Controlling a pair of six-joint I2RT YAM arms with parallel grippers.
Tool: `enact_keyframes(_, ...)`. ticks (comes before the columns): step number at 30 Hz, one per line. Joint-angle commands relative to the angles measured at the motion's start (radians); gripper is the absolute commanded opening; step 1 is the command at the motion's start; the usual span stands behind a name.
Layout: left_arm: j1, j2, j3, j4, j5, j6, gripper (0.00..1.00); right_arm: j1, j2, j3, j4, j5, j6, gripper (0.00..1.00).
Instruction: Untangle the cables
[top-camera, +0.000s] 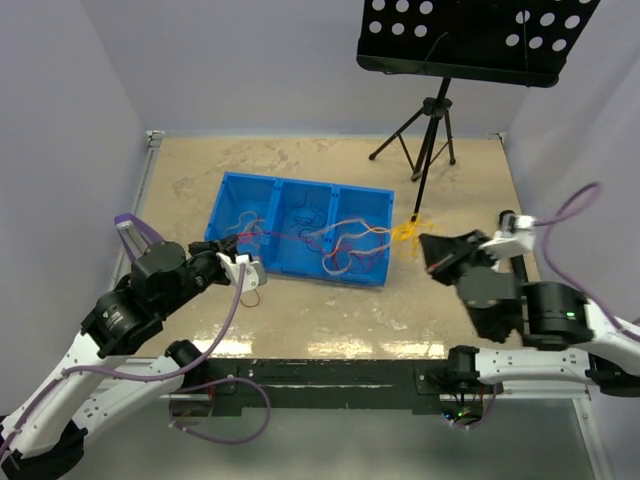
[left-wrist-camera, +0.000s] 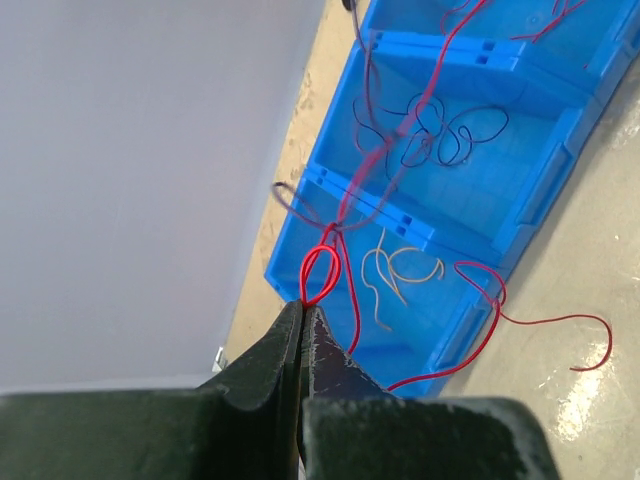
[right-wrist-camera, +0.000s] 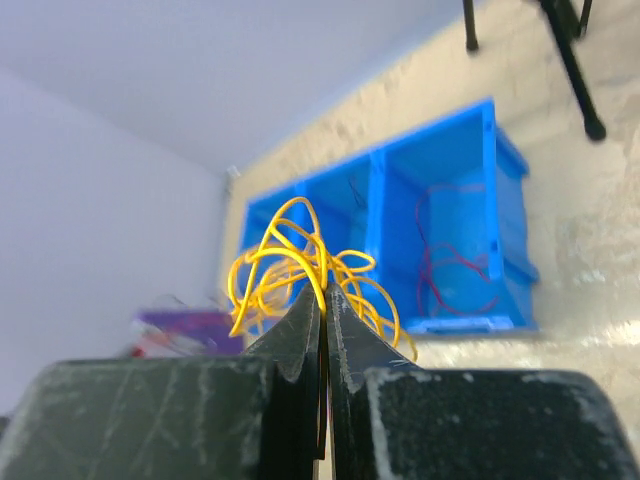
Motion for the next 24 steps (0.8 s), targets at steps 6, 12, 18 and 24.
enact_keyframes(6, 0.002, -0.062, -0.142, -0.019, -0.070, 0.044, 0.00, 0.000, -0.097, 0.268, -0.158, 0.291, -0.081, 0.00)
enact_keyframes(12, 0.002, -0.094, -0.180, -0.062, -0.043, 0.060, 0.00, -0.003, -0.099, 0.317, 0.040, 0.303, -0.403, 0.00)
enact_keyframes(18, 0.002, -0.036, -0.036, -0.064, 0.067, 0.026, 0.00, -0.003, -0.070, 0.237, 0.196, 0.204, -0.540, 0.00)
enact_keyframes(24, 0.002, -0.038, -0.033, -0.139, 0.225, 0.075, 0.00, -0.001, -0.020, 0.243, 0.288, 0.150, -0.628, 0.00)
